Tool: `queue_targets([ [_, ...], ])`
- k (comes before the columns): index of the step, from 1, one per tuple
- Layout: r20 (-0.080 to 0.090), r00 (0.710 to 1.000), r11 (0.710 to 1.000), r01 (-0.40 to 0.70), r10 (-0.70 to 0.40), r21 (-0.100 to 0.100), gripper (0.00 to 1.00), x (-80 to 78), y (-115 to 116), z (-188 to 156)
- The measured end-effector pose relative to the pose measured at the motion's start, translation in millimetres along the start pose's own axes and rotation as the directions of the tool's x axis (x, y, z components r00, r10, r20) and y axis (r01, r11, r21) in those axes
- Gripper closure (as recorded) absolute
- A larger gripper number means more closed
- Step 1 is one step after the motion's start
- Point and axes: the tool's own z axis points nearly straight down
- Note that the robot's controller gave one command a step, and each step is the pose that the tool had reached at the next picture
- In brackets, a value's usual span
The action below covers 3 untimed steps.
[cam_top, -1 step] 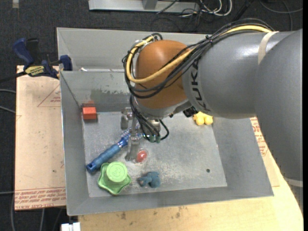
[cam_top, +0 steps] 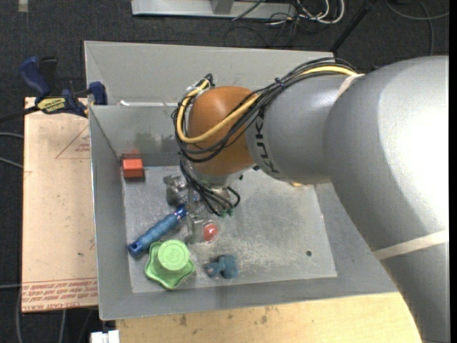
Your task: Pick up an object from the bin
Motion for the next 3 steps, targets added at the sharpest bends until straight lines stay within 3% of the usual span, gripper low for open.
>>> queue_targets([
  [1, 0.005, 1.0, 1.0, -0.001, 0.001, -0.002, 1.0, -1.4, 1, -3],
  [2, 0.012, 0.999, 0.999, 0.043, -0.043, -0.002, 1.0, 17.7, 57, -118],
  [3, 0.001, 0.997, 0.997, -0.079, 0.079, -0.001, 1.0, -10.1, 36, 3],
])
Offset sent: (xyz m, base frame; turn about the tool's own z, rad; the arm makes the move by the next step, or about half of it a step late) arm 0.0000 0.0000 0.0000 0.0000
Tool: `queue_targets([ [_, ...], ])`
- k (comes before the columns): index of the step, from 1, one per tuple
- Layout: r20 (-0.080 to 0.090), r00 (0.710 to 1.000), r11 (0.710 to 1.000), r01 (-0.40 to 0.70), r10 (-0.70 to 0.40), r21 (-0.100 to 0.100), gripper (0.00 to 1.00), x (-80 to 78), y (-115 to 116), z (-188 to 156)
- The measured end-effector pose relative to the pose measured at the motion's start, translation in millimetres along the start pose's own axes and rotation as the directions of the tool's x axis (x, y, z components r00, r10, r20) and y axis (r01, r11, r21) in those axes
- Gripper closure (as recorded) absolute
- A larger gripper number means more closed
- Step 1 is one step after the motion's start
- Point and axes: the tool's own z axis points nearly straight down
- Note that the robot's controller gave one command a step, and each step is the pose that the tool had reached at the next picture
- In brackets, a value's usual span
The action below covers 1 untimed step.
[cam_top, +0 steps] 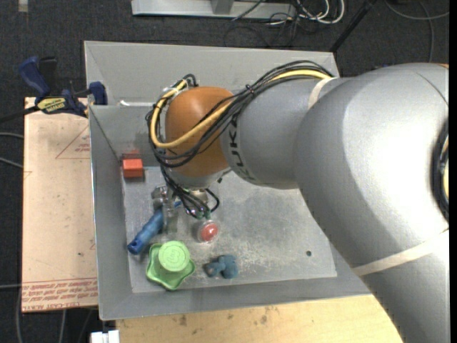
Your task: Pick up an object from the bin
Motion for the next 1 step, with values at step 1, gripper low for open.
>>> queue_targets([
  [1, 0.013, 0.997, 0.998, -0.07, 0.07, -0.003, 1.0, -15.8, -4.8, -199.0],
])
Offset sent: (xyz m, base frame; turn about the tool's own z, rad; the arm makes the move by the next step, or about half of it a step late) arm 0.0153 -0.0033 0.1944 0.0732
